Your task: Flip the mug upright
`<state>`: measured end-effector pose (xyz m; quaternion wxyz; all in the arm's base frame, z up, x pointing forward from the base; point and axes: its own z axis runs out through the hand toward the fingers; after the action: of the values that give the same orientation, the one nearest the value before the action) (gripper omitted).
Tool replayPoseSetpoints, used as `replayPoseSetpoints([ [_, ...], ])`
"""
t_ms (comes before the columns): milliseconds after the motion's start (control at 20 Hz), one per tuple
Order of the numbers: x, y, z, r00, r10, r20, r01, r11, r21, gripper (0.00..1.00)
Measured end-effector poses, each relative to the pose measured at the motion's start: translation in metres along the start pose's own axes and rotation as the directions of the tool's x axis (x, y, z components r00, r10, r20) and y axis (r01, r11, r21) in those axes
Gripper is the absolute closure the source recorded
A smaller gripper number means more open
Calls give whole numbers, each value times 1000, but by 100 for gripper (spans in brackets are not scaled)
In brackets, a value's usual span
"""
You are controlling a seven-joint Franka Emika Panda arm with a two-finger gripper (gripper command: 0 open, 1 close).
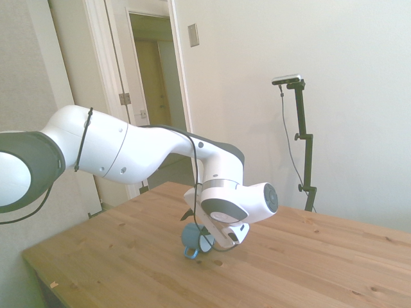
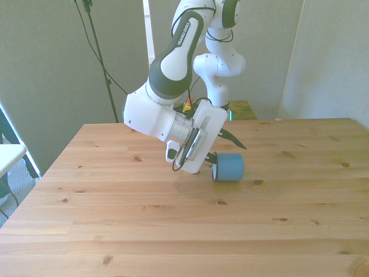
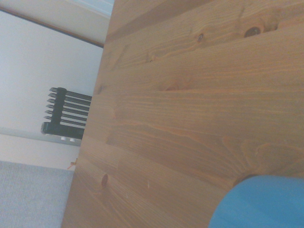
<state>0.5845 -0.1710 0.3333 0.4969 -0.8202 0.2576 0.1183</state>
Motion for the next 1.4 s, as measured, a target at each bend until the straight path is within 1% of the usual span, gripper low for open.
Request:
replayPoseSetpoints([
  [650, -1, 2, -1, 1000, 2, 16, -2, 1000, 4, 100],
  [950, -5, -2, -5, 1000, 0, 0, 0, 1000, -6, 100],
  [1050, -11, -11, -8, 998, -4, -63, 1, 999, -47, 100],
  [1200, -42, -41, -6, 984, -34, -176, 9, 990, -139, 100],
  [1300, -71, -69, 1, 966, -63, -251, 11, 979, -203, 100],
  [1400, -103, -91, 14, 943, -96, -318, 7, 963, -270, 100],
])
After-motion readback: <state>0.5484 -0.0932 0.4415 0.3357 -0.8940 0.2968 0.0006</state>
